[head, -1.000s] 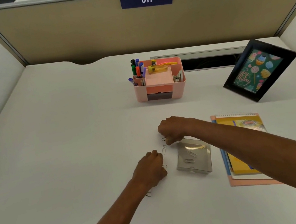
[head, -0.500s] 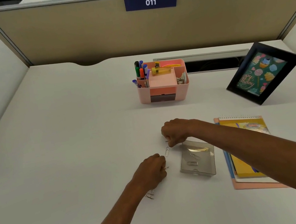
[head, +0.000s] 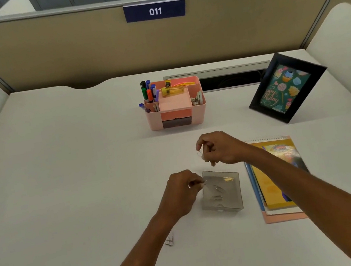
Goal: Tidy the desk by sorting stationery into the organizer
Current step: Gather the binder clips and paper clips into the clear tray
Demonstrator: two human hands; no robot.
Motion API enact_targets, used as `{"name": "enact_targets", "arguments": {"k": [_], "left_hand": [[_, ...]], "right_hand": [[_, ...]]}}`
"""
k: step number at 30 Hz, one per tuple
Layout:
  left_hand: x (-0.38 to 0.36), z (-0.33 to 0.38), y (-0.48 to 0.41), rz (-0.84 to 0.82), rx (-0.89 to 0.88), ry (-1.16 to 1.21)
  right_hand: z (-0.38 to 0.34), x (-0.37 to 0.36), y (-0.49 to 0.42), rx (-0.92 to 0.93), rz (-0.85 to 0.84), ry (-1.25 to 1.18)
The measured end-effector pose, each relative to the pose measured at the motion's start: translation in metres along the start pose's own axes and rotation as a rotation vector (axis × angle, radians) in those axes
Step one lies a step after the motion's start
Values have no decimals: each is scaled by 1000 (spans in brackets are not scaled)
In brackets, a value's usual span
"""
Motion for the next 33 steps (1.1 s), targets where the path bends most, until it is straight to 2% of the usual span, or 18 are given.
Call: {"name": "enact_targets", "arguments": {"k": [3, 7, 9, 11, 13, 16, 19, 21, 24, 28, 31, 33], "left_hand": [[-13, 20, -7, -43, -98, -82], [-35, 25, -13, -105, -202, -409], [-39, 23, -13, -107, -227, -433], [-36, 19, -12, -85, -243, -344], [-25, 12, -10, -20, -204, -230], [-4, -16, -4, 122, -37, -73], [10, -44, 10, 222, 148, -70], [11, -55, 21, 203, 215, -164], [5, -63, 36, 143, 243, -234], [0, -61, 50, 94, 234, -333], [7, -55, 59, 60, 209, -354], [18, -56, 72, 88, 196, -352]], "right_hand": [[7, 10, 37, -38, 143, -103], [16, 8, 76, -110, 225, -161], [18, 4, 87, -120, 234, -155], [20, 0, 93, -126, 232, -133], [20, -7, 93, -121, 209, -88], [16, -17, 88, -82, 148, 46], [8, -24, 80, -63, 41, 267], [5, -29, 75, -66, -51, 397], [3, -35, 68, -85, -140, 449], [-4, -35, 53, -53, -124, 464], [-20, -42, 31, 33, -80, 446], [-29, -52, 11, 99, -108, 437]]}}
Point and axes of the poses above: each hand's wrist, its own y-axis away from the middle knuckle, its own x-axis out of the back of the hand, z = x × y, the point moved 3 cm from there along -y, towards the middle knuckle, and after that the axes turned 10 degrees about x, right-handed, at the moved point
